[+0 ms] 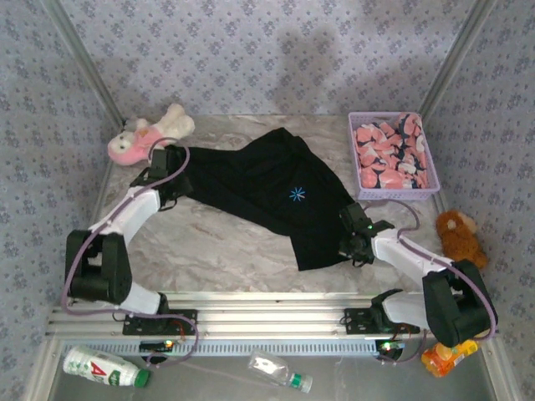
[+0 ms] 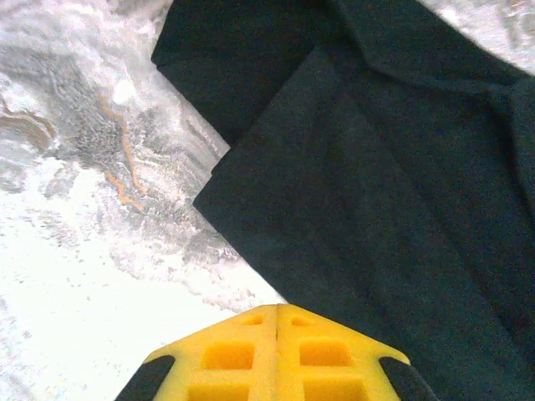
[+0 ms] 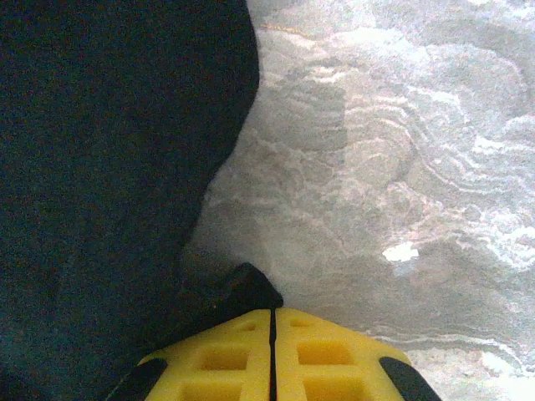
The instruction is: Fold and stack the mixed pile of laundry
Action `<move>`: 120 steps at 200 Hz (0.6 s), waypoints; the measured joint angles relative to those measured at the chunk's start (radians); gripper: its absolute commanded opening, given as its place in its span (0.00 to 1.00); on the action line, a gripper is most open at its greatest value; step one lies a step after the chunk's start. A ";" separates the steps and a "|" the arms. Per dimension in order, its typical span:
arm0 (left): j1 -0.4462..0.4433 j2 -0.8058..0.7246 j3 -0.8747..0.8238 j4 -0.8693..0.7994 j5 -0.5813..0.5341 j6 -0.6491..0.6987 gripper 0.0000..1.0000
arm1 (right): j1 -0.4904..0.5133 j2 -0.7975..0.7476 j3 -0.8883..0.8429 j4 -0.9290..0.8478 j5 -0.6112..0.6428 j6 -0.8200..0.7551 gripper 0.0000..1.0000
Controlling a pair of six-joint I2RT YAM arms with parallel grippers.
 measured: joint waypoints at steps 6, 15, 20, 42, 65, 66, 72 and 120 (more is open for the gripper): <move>-0.002 -0.021 0.000 -0.016 -0.002 0.001 0.00 | 0.000 0.001 0.001 0.000 0.001 -0.001 0.10; -0.004 -0.047 -0.002 -0.034 -0.006 0.001 0.00 | 0.001 0.001 0.002 0.000 0.001 -0.003 0.11; -0.003 -0.056 -0.004 -0.036 -0.009 0.001 0.05 | 0.001 0.002 0.002 0.001 0.001 -0.004 0.12; -0.003 -0.059 -0.021 -0.026 -0.023 0.008 0.47 | 0.001 0.005 0.002 0.007 0.000 -0.011 0.15; 0.001 0.010 -0.039 0.035 -0.043 0.006 0.60 | 0.001 0.005 0.002 0.014 -0.007 -0.019 0.17; 0.002 0.018 -0.039 0.041 -0.043 0.010 0.60 | 0.001 0.005 0.002 0.015 -0.007 -0.019 0.17; 0.005 0.047 -0.039 0.060 -0.044 0.008 0.60 | 0.001 0.005 0.002 0.016 -0.009 -0.019 0.17; 0.080 0.269 -0.039 0.211 -0.005 -0.001 0.56 | 0.001 0.005 0.002 0.022 -0.014 -0.019 0.18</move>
